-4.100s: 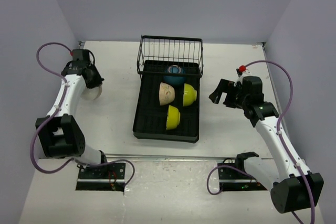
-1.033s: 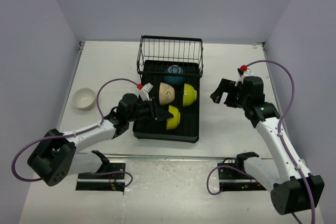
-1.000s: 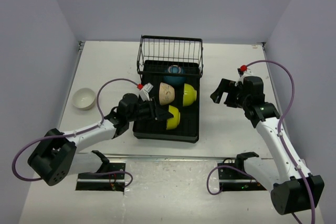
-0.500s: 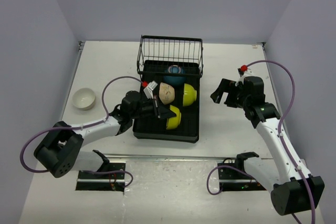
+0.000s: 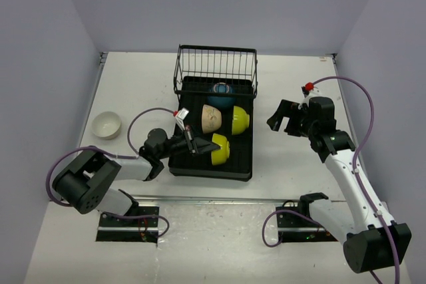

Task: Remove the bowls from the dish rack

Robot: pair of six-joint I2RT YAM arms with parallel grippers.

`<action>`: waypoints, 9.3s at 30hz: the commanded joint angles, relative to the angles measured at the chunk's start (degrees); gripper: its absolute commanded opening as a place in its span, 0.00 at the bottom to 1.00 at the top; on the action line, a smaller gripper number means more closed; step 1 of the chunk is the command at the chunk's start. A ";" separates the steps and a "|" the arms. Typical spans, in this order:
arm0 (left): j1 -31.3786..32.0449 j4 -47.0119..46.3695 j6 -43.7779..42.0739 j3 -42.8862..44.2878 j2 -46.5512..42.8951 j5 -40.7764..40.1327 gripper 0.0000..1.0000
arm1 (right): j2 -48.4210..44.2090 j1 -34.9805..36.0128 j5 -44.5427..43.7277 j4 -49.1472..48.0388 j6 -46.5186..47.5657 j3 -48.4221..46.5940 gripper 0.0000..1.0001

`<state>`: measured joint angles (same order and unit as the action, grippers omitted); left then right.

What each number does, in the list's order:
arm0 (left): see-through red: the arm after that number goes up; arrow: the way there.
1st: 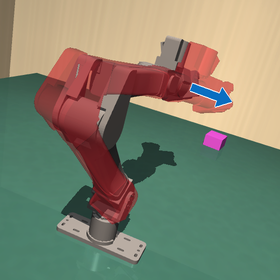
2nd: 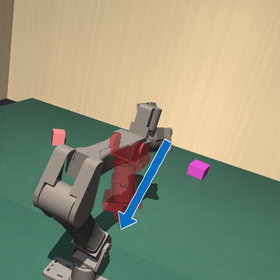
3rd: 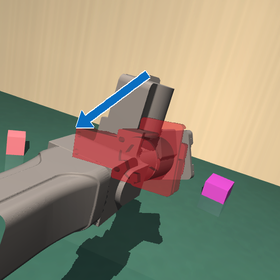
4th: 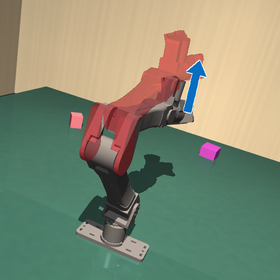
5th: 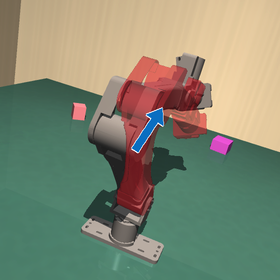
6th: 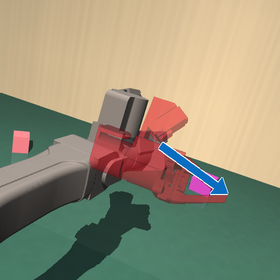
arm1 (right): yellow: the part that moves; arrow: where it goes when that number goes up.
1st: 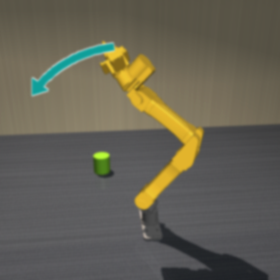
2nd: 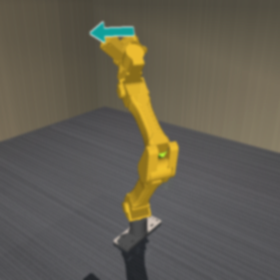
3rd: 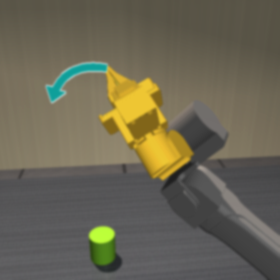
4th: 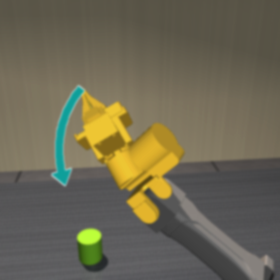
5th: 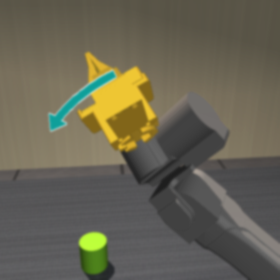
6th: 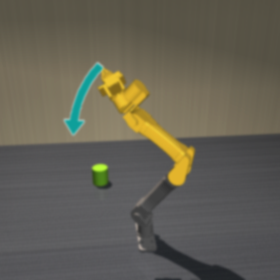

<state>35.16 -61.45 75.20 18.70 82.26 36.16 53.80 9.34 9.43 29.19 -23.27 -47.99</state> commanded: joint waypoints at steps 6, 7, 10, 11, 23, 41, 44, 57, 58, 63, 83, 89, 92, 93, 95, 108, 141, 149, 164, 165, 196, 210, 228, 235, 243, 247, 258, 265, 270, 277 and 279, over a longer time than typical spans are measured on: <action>-4.65 -22.74 9.78 -2.61 0.36 1.81 0.00 | -0.80 0.15 -0.64 -0.63 0.94 -0.62 0.99; -4.92 -23.01 10.05 -2.44 0.36 2.07 0.00 | -0.89 0.15 -0.64 -0.71 0.86 -0.62 0.99; -6.32 -22.06 9.97 -2.09 -3.04 2.51 0.00 | -0.80 0.15 -0.47 -0.89 0.85 -0.44 0.99; -7.55 -17.52 8.05 -1.83 -4.81 2.68 0.00 | -0.72 0.15 -0.47 -0.98 0.85 -0.53 0.99; -26.97 50.42 -20.76 10.82 -34.17 3.75 0.00 | 0.51 0.15 0.59 -1.42 0.24 -0.88 0.99; -37.97 109.79 -44.00 35.88 -18.38 -61.28 0.00 | 0.95 0.24 1.99 -1.59 -0.38 -1.14 0.99; -38.50 109.79 -42.95 35.45 -15.82 -62.87 0.00 | 1.22 0.24 2.17 -1.77 -0.46 -1.32 0.99; -53.87 101.27 -44.43 29.55 -5.80 -54.71 0.00 | 0.78 0.32 1.82 -1.59 -0.20 -1.23 0.99; -54.66 100.83 -44.79 29.55 -5.10 -54.27 0.00 | 0.87 0.24 1.91 -1.59 -0.20 -1.23 0.99; -57.48 98.54 -46.72 29.12 -2.10 -53.13 0.00 | 1.48 0.24 1.99 -1.68 -0.11 -1.50 0.99; -57.22 95.02 -45.93 35.17 -18.10 -30.90 0.69 | 2.54 0.32 1.82 -2.12 -0.20 -1.50 0.99; -54.15 73.49 -38.50 25.18 -20.03 -0.92 0.60 | 3.68 0.32 1.82 -1.51 -0.03 -2.81 0.99; -50.99 50.27 -27.10 15.26 -21.61 12.67 0.57 | 3.86 0.32 1.82 -1.42 0.06 -3.08 0.99; -50.28 44.89 -23.73 10.35 -22.48 14.71 0.57 | 3.94 0.32 1.82 -1.42 0.15 -3.08 0.99; -48.96 24.35 -13.05 5.15 -22.84 20.07 0.57 | 3.77 0.32 1.82 -1.50 0.06 -2.82 0.99; -42.63 11.35 -12.70 -1.91 -27.33 22.11 0.53 | 2.36 0.32 1.91 -1.59 -0.11 -1.41 0.99; -19.25 -5.70 -18.60 4.50 -0.26 -0.65 0.53 | 0.78 0.32 2.35 -0.71 -1.17 -0.79 0.99; -17.93 -7.28 -17.89 6.61 3.61 -1.53 0.52 | 1.13 0.32 1.73 -0.45 -0.73 -2.02 0.99; -15.21 -9.39 -16.84 9.69 9.94 -2.85 0.52 | 2.01 0.32 1.12 -0.27 -0.38 -3.08 0.99; -14.94 -9.39 -16.84 9.69 10.29 -3.11 0.51 | 2.01 0.32 1.12 -0.36 -0.46 -2.99 0.99; -11.51 -8.16 -14.73 9.95 13.72 -7.60 0.35 | 0.08 0.32 -0.73 0.43 0.15 -2.29 0.99; -11.51 -11.23 -12.98 9.78 14.95 -6.19 0.15 | -0.45 0.32 -0.82 0.96 0.59 -2.20 0.99; -12.48 -34.61 0.29 7.41 22.77 -3.29 0.00 | -1.24 0.32 -0.90 1.66 1.29 -2.11 0.99; -13.80 -37.78 2.67 6.79 21.90 -2.33 0.00 | -0.98 0.32 -0.55 1.57 1.38 -2.28 0.99; -15.99 -38.39 4.07 6.35 19.26 -1.80 0.00 | -0.36 0.32 0.06 1.57 1.56 -2.81 0.99; -16.35 -42.69 6.71 6.79 20.92 -2.06 0.00 | -0.36 0.32 0.32 1.66 1.56 -2.81 0.99; -16.35 -44.98 10.40 10.04 19.87 -2.67 0.00 | -0.80 0.32 0.33 1.31 1.47 -2.02 0.99; -16.79 -45.07 11.63 11.53 18.02 -3.03 0.00 | -0.28 0.32 0.50 1.22 1.47 -2.46 0.99; -17.49 -45.25 12.60 13.20 17.41 -2.85 0.00 | -0.10 0.32 0.68 1.13 1.47 -2.64 0.99; -18.19 -45.16 14.45 14.26 14.77 -3.99 0.00 | 0.08 0.24 0.68 1.31 1.47 -2.81 0.99; -18.28 -45.16 14.71 14.52 14.16 -4.08 0.00 | 0.08 0.32 0.85 1.05 1.38 -2.64 0.99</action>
<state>18.06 -71.79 87.90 30.33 100.73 33.26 53.98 9.39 9.80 30.48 -22.85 -48.45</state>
